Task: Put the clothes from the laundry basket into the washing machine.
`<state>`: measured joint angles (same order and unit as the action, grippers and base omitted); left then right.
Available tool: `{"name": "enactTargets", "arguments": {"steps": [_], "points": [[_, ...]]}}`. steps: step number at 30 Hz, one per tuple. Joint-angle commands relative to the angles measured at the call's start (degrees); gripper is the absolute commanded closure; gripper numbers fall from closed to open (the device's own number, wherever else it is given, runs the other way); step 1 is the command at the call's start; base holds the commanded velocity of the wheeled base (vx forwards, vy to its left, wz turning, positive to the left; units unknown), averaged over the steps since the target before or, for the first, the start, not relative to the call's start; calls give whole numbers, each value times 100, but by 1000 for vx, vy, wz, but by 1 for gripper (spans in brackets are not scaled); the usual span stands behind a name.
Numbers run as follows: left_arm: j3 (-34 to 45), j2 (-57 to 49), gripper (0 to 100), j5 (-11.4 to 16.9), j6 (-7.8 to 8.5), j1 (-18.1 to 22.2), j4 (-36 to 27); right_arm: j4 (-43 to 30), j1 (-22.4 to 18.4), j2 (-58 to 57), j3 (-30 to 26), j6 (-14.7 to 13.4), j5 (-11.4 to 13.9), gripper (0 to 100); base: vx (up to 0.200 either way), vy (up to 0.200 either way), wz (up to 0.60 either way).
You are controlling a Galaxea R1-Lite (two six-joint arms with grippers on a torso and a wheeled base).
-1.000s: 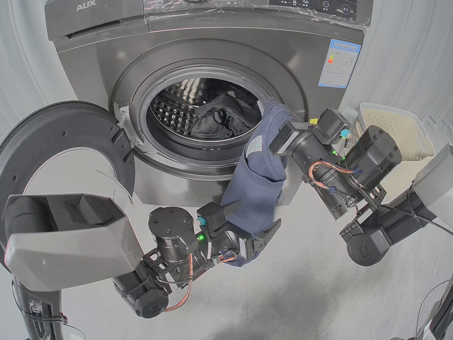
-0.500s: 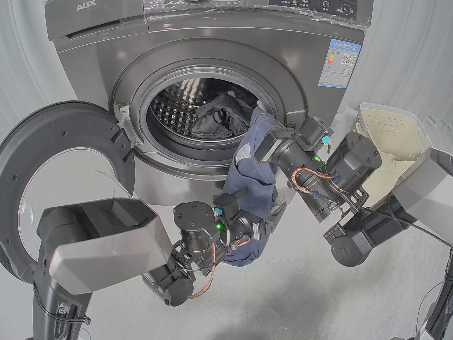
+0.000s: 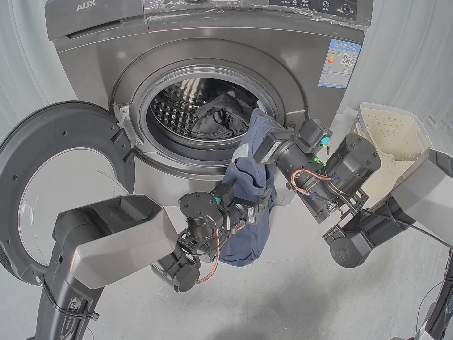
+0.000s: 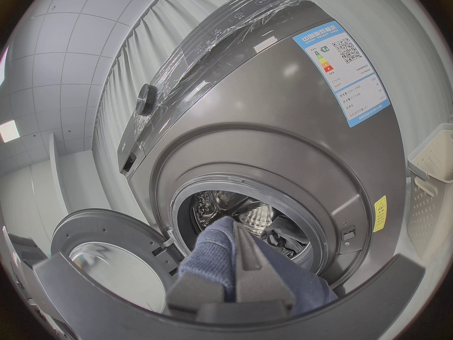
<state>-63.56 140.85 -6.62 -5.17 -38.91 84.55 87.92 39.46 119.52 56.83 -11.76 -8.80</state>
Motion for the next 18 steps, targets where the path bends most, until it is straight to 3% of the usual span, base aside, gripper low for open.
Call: {"name": "enactTargets", "arguments": {"steps": [1,10,18], "points": [[-16,-23,100,-6,-2,94,0,15,0,-7,-6,7,1,100,0,0,0],[90,-225,100,3,-2,182,79,50,-17,-7,-41,7,1,100,0,0,0],[863,-655,100,91,7,147,114,50,-35,19,-23,7,10,100,0,0,0]]}}
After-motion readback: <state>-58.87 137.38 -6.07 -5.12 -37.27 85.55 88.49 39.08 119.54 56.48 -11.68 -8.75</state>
